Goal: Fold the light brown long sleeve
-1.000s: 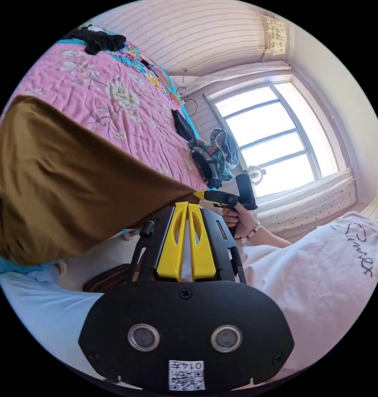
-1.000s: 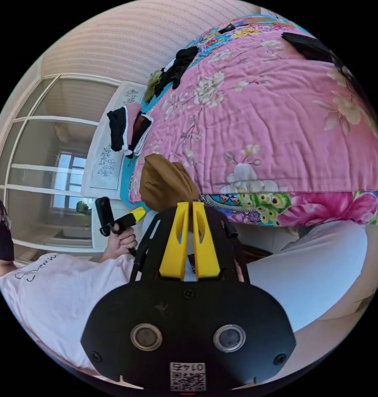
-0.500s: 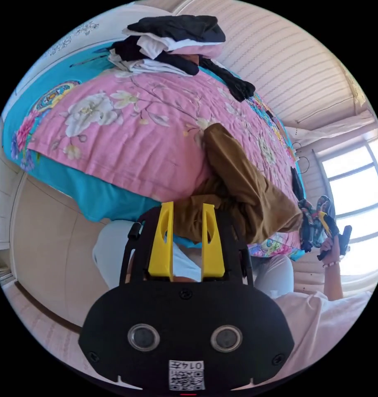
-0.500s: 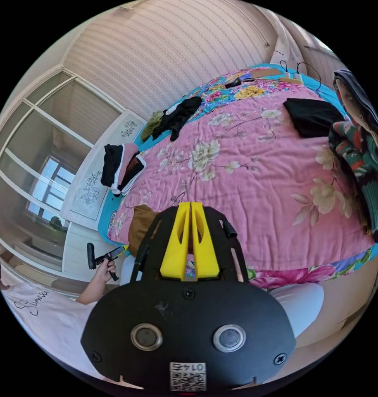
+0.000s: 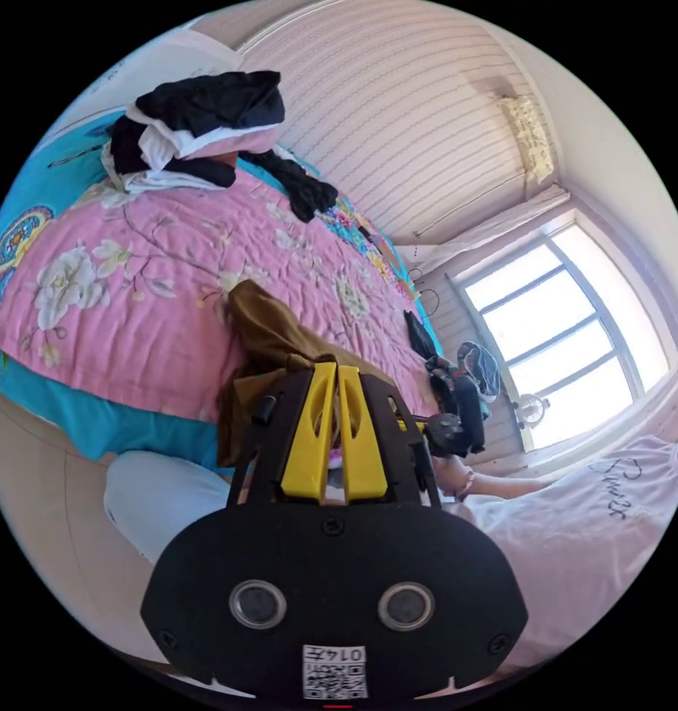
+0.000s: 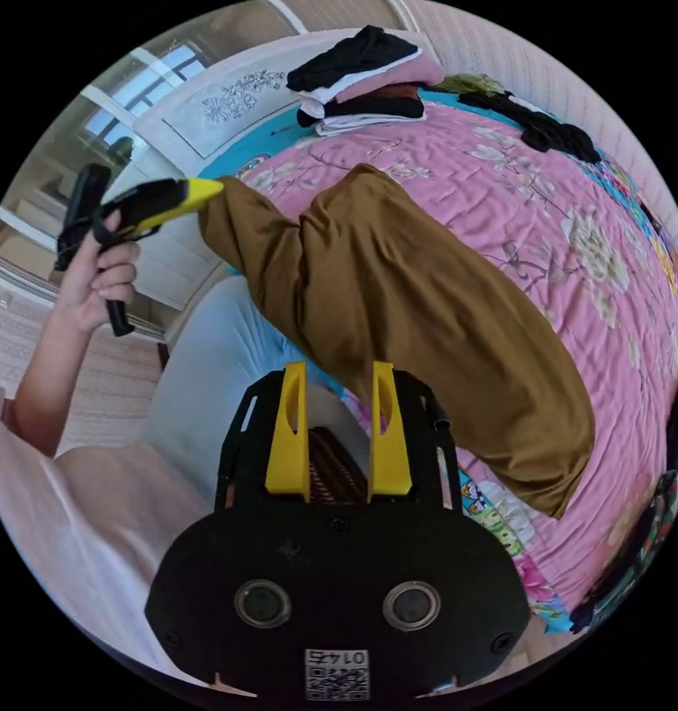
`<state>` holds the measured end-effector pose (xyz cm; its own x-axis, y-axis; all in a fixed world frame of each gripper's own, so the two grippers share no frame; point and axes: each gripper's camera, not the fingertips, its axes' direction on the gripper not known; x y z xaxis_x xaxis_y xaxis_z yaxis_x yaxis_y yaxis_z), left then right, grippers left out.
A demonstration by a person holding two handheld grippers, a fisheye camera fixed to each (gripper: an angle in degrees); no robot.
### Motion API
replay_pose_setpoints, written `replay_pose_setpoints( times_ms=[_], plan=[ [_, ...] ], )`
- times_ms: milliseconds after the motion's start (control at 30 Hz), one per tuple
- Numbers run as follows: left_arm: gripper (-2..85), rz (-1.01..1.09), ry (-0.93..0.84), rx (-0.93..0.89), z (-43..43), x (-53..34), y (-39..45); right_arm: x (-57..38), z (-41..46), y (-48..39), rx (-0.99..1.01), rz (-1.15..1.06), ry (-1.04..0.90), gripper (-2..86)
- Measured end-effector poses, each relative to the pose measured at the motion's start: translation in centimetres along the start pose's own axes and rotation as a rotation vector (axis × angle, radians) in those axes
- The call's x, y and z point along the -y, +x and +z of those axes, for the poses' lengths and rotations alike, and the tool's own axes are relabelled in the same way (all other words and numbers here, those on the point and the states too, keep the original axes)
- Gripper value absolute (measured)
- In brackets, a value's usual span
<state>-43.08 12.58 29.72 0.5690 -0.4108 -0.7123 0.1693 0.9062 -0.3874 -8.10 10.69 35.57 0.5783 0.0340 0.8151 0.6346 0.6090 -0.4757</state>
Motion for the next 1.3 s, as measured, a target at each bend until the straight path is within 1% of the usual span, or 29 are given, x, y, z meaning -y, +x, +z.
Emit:
replay_pose_setpoints(
  times_ms=[67,100,133,200,267,300,333,367,400,433,467,500,533,567,600,667,700,767,800,833,867,900,967,1000,1033,1067,1100,1167,1300],
  plan=[
    [-1.0,0.048,0.068,-0.05,-1.0,0.4,1.7,0.7,1.7,0.7,-0.106,0.011,-0.086,11.1],
    [-1.0,0.056,0.082,-0.06,-1.3,0.6,2.0,0.8,1.9,1.1,-0.125,0.034,-0.105,9.5],
    [-1.0,0.077,0.098,-0.071,-1.6,0.8,2.8,0.8,1.8,2.1,-0.129,0.072,-0.111,6.2],
    [-1.0,0.121,0.123,-0.052,-2.0,1.1,4.2,0.0,-0.1,3.6,-0.056,0.119,-0.035,3.4],
    [-1.0,0.186,0.182,-0.041,-2.9,1.8,5.9,-1.8,-3.3,5.8,0.168,0.134,0.049,2.2],
    [-1.0,0.203,0.197,-0.041,-3.1,2.1,6.3,-2.4,-4.1,6.4,0.233,0.126,0.063,2.0],
    [-1.0,0.238,0.22,-0.043,-3.3,2.8,7.0,-3.6,-5.7,7.4,0.357,0.108,0.101,1.7],
    [-1.0,0.275,0.232,-0.063,-3.2,4.0,7.9,-4.9,-7.3,8.3,0.485,0.082,0.145,1.4],
    [-1.0,0.291,0.234,-0.081,-3.0,4.8,8.4,-5.5,-8.1,8.7,0.547,0.066,0.166,1.3],
    [-1.0,0.329,0.241,-0.132,-2.3,6.4,9.9,-6.7,-9.6,9.5,0.658,0.032,0.207,1.1],
    [-0.9,0.41,0.243,-0.189,-1.2,8.3,12.2,-8.0,-11.2,10.4,0.741,0.008,0.266,1.0],
    [-0.9,0.459,0.241,-0.214,-0.4,9.2,13.7,-8.6,-11.9,10.8,0.769,0.004,0.302,1.0],
    [-0.9,0.561,0.216,-0.258,1.6,11.0,17.0,-10.1,-13.3,11.8,0.804,0.014,0.388,0.9],
    [-0.8,0.658,0.159,-0.309,4.1,12.6,20.4,-11.8,-14.4,13.0,0.818,0.052,0.479,0.9],
    [-0.8,0.702,0.117,-0.336,5.6,13.3,22.1,-12.7,-14.8,13.6,0.822,0.081,0.523,0.9],
    [-0.3,0.789,-0.053,-0.397,12.4,14.8,27.1,-16.6,-15.2,16.4,0.786,0.245,0.643,0.8],
    [-0.1,0.793,-0.091,-0.391,14.3,14.9,27.9,-17.7,-15.0,17.2,0.767,0.308,0.66,0.8],
    [2.4,0.7,-0.232,-0.32,20.8,14.8,28.0,-22.3,-13.9,20.3,0.669,0.614,0.673,0.8],
    [3.1,0.666,-0.271,-0.315,22.1,14.7,27.6,-23.4,-13.6,21.0,0.634,0.689,0.656,0.8],
    [4.3,0.607,-0.308,-0.327,23.7,14.2,26.4,-25.4,-12.9,22.2,0.557,0.805,0.611,0.7],
    [4.6,0.555,-0.305,-0.332,24.3,13.4,24.9,-27.2,-12.3,23.1,0.478,0.887,0.565,0.7],
    [4.7,0.537,-0.295,-0.321,24.4,13.0,24.0,-28.0,-12.0,23.5,0.444,0.923,0.539,0.6],
    [4.4,0.468,-0.291,-0.207,24.6,11.0,20.6,-30.6,-11.5,24.6,0.367,1.03,0.492,0.4],
    [4.4,0.446,-0.296,-0.172,24.6,10.6,19.7,-31.1,-11.5,24.8,0.359,1.045,0.489,0.5],
    [4.4,0.398,-0.315,-0.099,24.8,9.6,17.9,-31.7,-11.7,25.1,0.342,1.057,0.494,0.6],
    [4.5,0.351,-0.335,-0.033,25.1,8.8,16.3,-31.8,-12.3,25.3,0.317,1.042,0.507,0.9],
    [4.6,0.328,-0.346,-0.006,25.4,8.4,15.6,-31.7,-12.6,25.3,0.301,1.023,0.514,1.0],
    [5.5,0.279,-0.386,0.076,26.6,6.9,14.0,-29.9,-13.8,25.4,0.235,0.921,0.501,2.3],
    [6.8,0.268,-0.463,0.101,30.0,5.9,14.4,-25.9,-14.8,25.7,0.111,0.808,0.433,5.7]
  ],
)
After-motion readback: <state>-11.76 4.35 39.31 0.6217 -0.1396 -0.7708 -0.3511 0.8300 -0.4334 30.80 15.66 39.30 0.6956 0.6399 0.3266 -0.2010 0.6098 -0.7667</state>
